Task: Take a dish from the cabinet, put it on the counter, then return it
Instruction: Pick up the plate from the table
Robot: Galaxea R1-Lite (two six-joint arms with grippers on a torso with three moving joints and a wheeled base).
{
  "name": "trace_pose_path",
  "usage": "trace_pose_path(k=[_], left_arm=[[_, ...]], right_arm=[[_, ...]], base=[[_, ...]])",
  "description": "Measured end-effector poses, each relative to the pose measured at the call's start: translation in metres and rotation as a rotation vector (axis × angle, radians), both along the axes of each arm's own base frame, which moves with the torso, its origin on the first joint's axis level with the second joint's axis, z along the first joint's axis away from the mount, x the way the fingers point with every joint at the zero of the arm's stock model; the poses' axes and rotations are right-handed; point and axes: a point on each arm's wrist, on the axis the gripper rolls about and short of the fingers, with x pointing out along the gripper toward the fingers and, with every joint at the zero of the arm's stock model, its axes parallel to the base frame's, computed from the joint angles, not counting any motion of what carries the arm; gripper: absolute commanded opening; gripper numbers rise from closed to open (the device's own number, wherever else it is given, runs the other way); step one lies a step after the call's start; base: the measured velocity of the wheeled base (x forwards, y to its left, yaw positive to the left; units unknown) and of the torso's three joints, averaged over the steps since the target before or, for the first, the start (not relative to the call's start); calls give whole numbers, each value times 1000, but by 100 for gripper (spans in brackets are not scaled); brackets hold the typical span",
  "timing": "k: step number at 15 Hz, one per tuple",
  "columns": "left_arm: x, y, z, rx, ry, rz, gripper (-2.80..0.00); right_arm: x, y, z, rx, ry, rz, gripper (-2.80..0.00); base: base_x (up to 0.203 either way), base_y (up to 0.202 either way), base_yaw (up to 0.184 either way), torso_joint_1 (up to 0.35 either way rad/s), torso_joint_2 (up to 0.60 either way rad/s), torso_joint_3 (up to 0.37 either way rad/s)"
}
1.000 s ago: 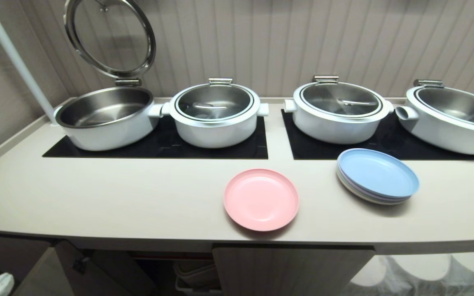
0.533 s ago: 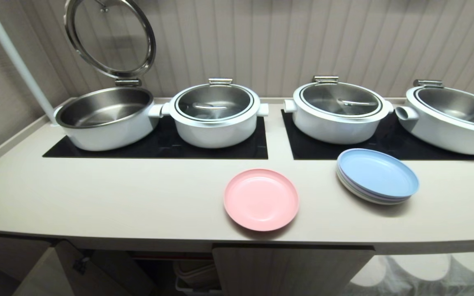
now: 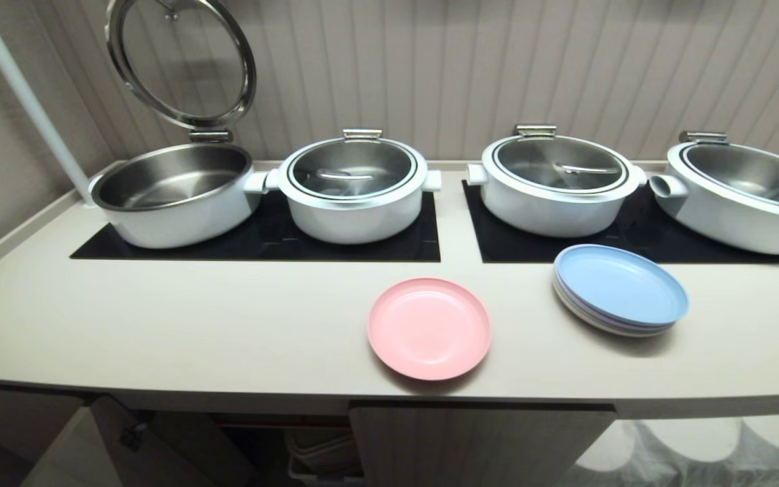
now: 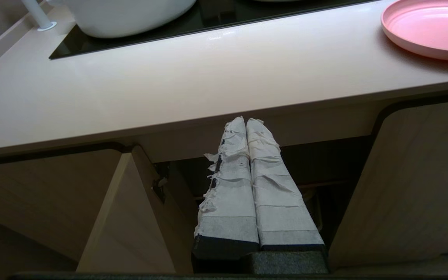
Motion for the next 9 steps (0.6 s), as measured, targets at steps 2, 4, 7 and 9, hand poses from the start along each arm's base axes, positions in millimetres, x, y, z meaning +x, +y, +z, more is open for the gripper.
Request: trace_pose_path(k=[2,4,7,9], left_arm=[[0,0,0,-1,0,2,-280],[0,0,0,-7,1,5,-280],[0,0,0,-7,4,6,-280],[0,0,0,-9,5,5,-280]], right_arm=[[0,0,0,0,0,0,-280],[0,0,0,0,0,0,-280],[0,0,0,0,0,0,-280],[0,0,0,0,0,0,-280]], base=[[0,0,0,0,0,0],[0,0,0,0,0,0],[0,0,0,0,0,0],[0,0,0,0,0,0]])
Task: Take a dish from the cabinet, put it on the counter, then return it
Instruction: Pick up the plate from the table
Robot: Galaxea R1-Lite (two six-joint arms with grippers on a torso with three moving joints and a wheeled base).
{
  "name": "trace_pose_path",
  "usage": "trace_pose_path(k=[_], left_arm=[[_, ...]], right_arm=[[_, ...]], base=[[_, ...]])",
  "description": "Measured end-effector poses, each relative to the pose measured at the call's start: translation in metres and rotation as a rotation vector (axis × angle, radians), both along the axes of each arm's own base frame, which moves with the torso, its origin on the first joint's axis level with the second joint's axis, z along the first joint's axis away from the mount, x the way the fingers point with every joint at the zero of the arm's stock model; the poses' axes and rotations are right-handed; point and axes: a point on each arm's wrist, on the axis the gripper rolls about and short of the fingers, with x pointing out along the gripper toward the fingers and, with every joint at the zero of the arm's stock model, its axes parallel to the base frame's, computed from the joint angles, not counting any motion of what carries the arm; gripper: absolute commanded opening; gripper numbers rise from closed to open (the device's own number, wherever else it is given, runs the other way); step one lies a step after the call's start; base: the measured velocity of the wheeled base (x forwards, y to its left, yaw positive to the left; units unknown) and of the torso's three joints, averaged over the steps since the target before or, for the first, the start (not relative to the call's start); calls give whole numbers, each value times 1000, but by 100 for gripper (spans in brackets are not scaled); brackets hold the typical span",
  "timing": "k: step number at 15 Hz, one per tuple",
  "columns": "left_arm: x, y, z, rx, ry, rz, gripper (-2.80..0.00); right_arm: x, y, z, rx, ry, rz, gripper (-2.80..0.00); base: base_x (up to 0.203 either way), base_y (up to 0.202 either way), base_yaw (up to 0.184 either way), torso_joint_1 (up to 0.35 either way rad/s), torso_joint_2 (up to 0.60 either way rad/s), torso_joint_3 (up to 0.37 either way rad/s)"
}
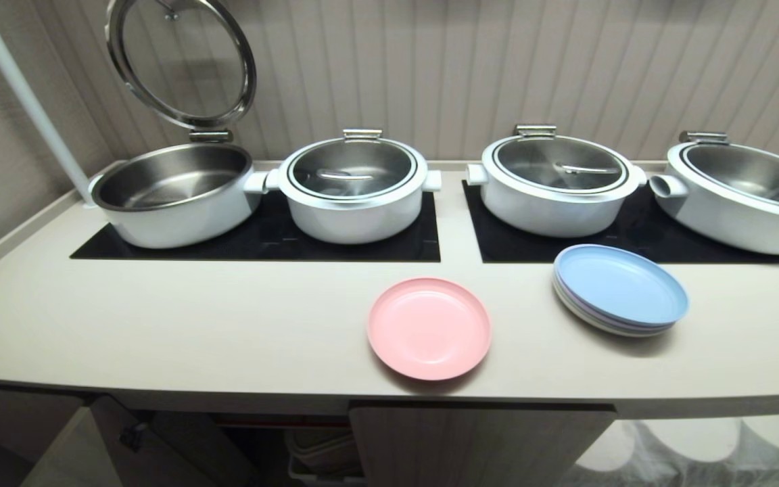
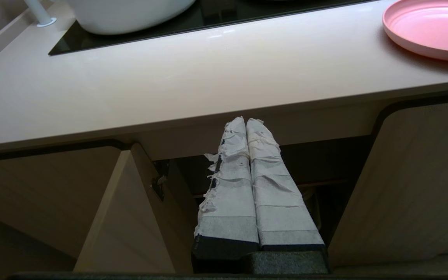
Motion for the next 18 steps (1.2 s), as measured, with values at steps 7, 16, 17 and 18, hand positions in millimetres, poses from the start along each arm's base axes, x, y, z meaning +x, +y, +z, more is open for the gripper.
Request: trace_pose_path(k=[7,16,17,18], left_arm=[[0,0,0,0,0,3,-280],[0,0,0,2,-1,-5,-280],[0,0,0,6,0,-6,-280],[0,0,0,5,0,-8,-280]], right_arm=[[0,0,0,0,0,0,-280],[0,0,0,0,0,0,-280],[0,0,0,0,0,0,-280],[0,0,0,0,0,0,-280]], base=[[0,0,0,0,0,0],[0,0,0,0,0,0],[0,0,0,0,0,0],[0,0,0,0,0,0]])
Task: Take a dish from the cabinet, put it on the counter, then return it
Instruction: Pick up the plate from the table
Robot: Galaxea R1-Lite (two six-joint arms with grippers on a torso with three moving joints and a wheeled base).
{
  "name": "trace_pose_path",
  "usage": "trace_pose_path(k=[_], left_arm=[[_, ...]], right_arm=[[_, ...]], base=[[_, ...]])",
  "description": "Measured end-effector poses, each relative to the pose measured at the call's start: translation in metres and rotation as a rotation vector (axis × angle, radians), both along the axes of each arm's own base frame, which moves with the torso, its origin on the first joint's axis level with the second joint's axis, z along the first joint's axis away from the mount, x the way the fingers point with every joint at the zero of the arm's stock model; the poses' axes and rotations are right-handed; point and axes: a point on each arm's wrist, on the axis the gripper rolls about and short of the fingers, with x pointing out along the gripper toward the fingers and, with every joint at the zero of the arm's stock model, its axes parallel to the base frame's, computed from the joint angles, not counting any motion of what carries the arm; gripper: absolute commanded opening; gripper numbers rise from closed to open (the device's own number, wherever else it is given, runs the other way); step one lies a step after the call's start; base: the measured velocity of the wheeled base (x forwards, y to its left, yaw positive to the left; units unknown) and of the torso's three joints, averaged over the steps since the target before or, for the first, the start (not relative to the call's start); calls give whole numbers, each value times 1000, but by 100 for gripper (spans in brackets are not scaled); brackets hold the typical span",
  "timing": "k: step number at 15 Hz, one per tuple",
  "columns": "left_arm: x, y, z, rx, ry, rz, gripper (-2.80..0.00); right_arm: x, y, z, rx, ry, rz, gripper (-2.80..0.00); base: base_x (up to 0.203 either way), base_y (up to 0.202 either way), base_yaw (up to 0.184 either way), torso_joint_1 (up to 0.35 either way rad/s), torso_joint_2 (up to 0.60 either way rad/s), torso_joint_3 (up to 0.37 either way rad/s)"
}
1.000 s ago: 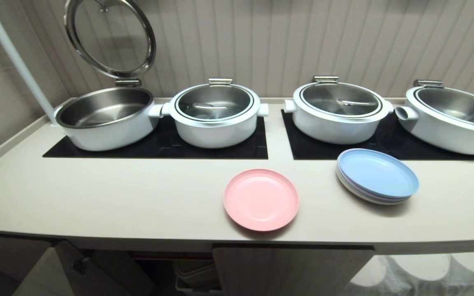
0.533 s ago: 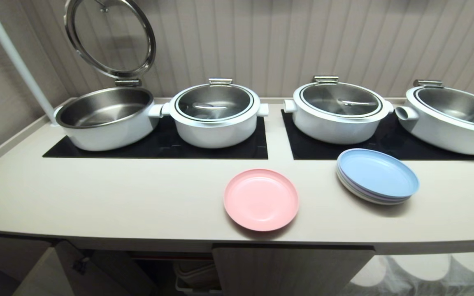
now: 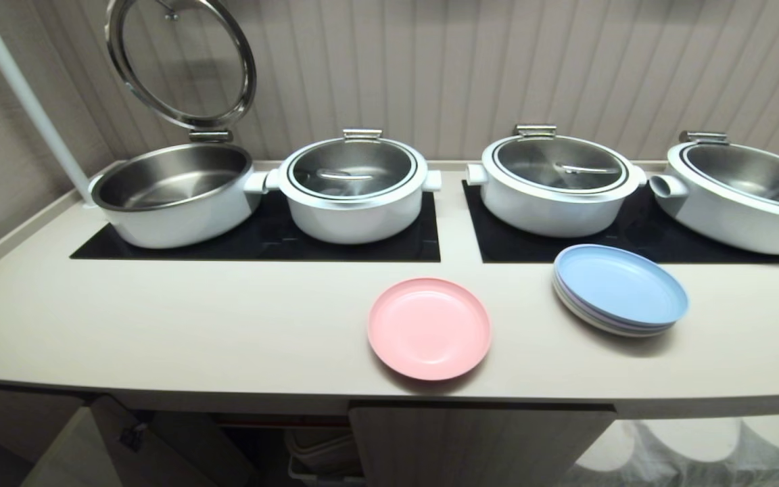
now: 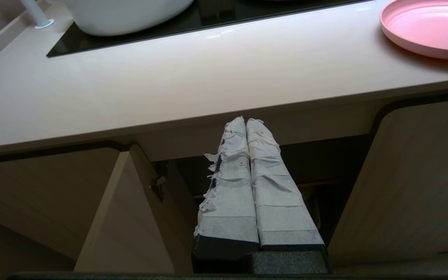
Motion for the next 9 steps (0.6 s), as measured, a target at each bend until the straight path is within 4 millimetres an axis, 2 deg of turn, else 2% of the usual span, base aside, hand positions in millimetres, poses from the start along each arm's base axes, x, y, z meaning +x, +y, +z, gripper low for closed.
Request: trace_pose_path(k=[5,9], left_arm=[[-5,-1,11,-4,-4,-36,-280],[-12,-3,15,-9,76,-124,-280]], right_arm=[[0,0,0,0,0,0,-280],[0,0,0,0,0,0,-280]], base=[[0,0,0,0,0,0],[0,0,0,0,0,0]])
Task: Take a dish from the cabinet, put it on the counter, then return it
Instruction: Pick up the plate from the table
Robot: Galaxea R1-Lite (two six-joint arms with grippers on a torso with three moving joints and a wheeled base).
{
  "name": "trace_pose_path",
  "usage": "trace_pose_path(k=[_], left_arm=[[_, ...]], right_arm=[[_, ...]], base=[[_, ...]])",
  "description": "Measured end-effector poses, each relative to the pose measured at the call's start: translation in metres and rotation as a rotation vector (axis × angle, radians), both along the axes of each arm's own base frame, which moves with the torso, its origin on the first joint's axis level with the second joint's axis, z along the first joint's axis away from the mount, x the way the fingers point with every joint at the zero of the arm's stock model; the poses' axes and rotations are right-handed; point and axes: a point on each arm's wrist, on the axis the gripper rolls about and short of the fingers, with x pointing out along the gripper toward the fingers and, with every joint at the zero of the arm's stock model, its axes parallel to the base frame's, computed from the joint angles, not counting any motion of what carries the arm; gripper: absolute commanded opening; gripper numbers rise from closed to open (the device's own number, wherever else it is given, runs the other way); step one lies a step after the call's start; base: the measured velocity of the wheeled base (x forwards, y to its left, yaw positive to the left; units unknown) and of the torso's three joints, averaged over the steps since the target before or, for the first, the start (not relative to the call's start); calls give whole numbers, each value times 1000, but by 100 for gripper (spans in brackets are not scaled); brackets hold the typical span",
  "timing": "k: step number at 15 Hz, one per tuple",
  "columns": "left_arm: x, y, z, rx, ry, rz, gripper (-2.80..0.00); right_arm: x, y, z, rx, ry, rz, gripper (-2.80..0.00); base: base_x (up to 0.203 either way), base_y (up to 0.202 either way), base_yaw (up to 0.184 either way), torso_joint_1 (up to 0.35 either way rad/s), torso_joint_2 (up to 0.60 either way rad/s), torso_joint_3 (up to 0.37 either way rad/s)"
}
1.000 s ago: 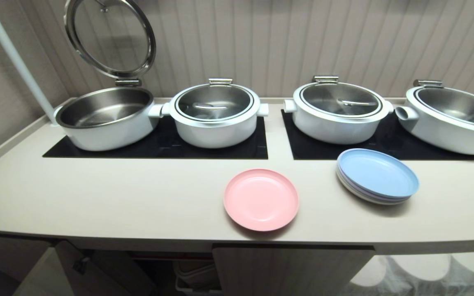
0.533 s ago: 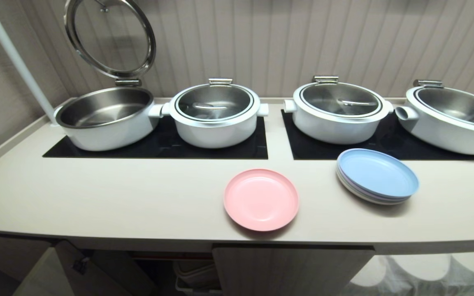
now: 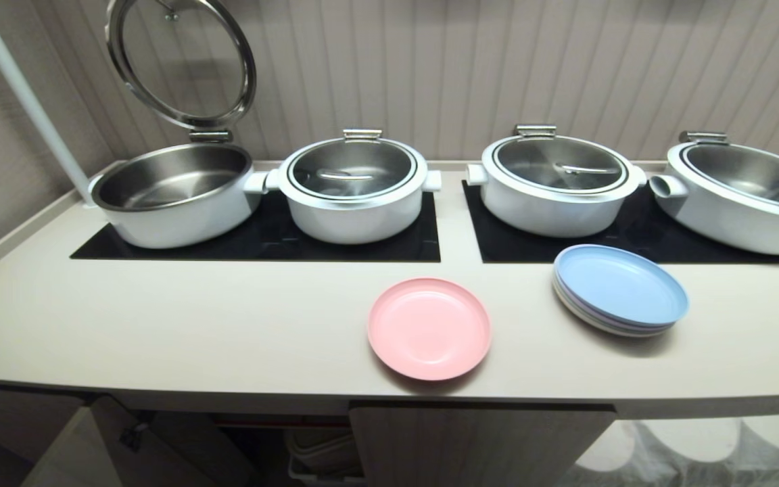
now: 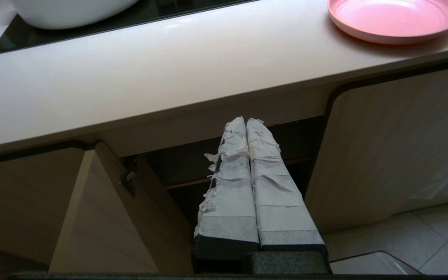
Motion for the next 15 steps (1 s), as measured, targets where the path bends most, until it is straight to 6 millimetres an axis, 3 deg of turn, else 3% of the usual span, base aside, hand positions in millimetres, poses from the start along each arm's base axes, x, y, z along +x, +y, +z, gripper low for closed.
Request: trace_pose_path(k=[11,15], left_arm=[[-7,0,3,-1,72,-4,-280],[5,0,26,-35,147,0,-280]], right_arm=[[0,0,0,0,0,1,-280],[0,0,0,0,0,0,-280]], base=[[0,0,0,0,0,0],[0,0,0,0,0,0]])
